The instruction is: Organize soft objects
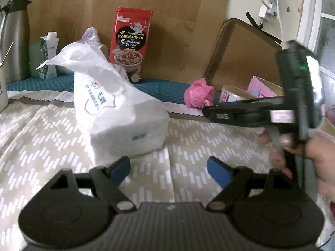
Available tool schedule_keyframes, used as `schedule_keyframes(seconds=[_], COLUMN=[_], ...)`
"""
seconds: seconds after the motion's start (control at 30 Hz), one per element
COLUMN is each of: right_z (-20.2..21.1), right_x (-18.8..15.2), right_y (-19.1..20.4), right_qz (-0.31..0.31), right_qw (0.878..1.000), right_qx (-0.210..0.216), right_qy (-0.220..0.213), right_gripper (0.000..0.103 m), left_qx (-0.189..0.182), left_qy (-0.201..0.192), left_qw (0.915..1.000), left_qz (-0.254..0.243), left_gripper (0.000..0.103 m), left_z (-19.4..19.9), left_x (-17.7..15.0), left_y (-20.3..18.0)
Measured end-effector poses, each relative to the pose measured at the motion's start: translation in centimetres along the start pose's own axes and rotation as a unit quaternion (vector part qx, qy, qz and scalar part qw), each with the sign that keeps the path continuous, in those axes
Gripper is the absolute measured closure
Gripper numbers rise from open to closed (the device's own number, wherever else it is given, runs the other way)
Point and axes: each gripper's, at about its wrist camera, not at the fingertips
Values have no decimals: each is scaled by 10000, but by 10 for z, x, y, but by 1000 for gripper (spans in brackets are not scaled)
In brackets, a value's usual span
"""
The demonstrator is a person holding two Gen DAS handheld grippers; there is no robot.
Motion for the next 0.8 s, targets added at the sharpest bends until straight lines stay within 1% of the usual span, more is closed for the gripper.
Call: schedule_keyframes(seconds=[0.07, 0.1, 0.13, 0.27, 0.33, 0.43, 0.6, 0.73, 0.8], right_z=[-9, -13, -15, -3, 10, 37, 91, 122, 132], right_x=[0, 0, -2, -10, -15, -25, -50, -68, -77], right_y=[-2, -2, -3, -5, -5, -6, 2, 10, 15], right_qz=[-32, -51, -73, -146, -194, -299, -159, -86, -45], right_qw=[9999, 9998, 9997, 9998, 9996, 9986, 9967, 9962, 9965], right_qx=[-74, -96, -123, -36, 93, 385, 780, 866, 829], right_qy=[141, 182, 206, 163, 181, 212, 149, 5, -69], right_gripper=[73, 87, 97, 97, 97, 97, 97, 97, 97], left_qx=[5, 10, 12, 47, 80, 128, 221, 264, 286], left_qy=[-2, 0, 2, 20, 32, 52, 84, 93, 103], left_qw=[10000, 10000, 10000, 10000, 9999, 9997, 9992, 9990, 9988], left_qz=[-4, -11, -17, -73, -120, -188, -314, -358, -386], left_gripper=[20, 20, 19, 18, 18, 18, 18, 18, 17], left_z=[-1, -1, -1, -3, -3, -4, -6, -6, -7], left_x=[-1, -1, -1, -1, -1, -1, -2, -3, -3], left_y=[0, 0, 0, -1, -2, -5, -8, -10, -10])
Point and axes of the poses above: each gripper's, at about its wrist camera, not at the fingertips, and z roughly against the way its jaws point, y to its left, x to its top, and after that the axes turned 5 degrees about -y, right-handed
